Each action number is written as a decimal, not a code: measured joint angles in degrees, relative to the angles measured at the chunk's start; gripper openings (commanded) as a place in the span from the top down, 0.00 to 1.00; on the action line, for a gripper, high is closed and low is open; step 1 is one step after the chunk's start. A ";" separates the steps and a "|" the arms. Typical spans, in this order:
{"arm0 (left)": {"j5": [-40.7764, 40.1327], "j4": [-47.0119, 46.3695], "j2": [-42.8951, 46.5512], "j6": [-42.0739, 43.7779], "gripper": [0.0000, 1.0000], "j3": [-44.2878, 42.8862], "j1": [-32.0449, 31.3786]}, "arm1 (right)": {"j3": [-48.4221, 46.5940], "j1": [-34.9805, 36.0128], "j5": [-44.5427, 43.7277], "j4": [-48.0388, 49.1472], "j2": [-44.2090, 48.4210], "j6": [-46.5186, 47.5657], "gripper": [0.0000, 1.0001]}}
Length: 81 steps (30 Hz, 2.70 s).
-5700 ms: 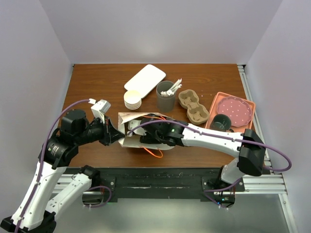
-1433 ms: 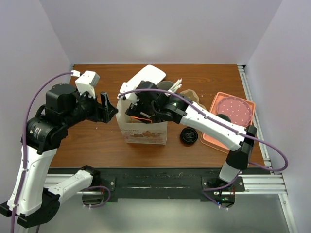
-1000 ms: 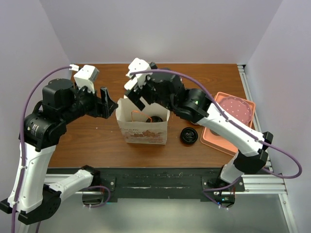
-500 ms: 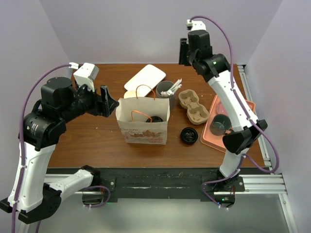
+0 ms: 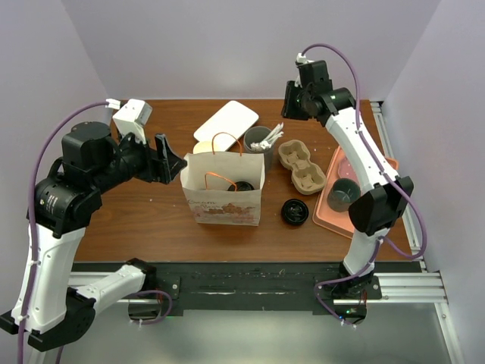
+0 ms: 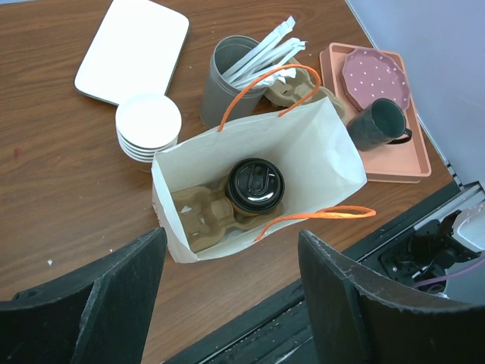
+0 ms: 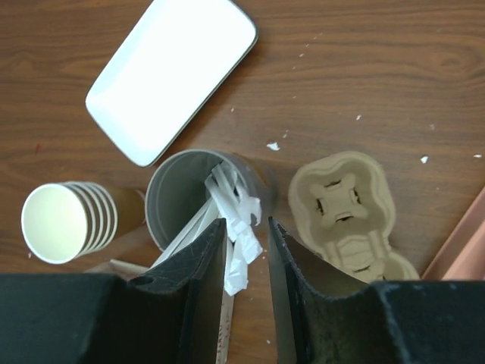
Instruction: Pack the takeout coffee
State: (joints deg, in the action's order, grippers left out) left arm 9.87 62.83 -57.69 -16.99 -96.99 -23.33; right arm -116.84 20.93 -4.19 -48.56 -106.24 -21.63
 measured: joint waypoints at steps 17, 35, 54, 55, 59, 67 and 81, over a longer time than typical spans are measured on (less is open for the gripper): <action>0.37 0.39 2.95 -2.38 0.25 0.22 0.00 | 5.33 0.00 2.64 2.54 -0.35 -0.04 0.77; 0.92 -0.68 2.80 -3.50 0.25 1.01 0.00 | 5.92 0.00 2.21 2.71 -0.48 0.59 0.79; 1.44 -1.25 3.28 -4.04 0.24 2.56 0.00 | 7.91 0.00 2.25 3.41 -1.31 1.51 1.00; 1.44 -1.31 3.28 -4.04 0.24 2.69 0.00 | 7.91 0.00 2.25 3.43 -1.31 1.64 1.00; 1.46 -1.55 3.28 -4.02 0.24 2.91 0.00 | 7.82 0.00 2.27 3.06 -1.31 2.36 1.00; 1.42 -1.95 3.10 -3.98 0.24 2.91 0.00 | 5.73 0.00 2.49 2.25 -1.25 3.54 1.00; 1.20 -1.97 3.06 -3.39 0.24 2.93 0.00 | -3.45 0.00 2.01 -4.50 0.20 5.38 1.00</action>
State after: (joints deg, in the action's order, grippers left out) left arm 11.07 60.86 -54.63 -20.38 -94.06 -23.33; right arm -120.29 20.93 -2.17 -53.06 -106.04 -16.25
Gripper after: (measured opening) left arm 0.759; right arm 0.007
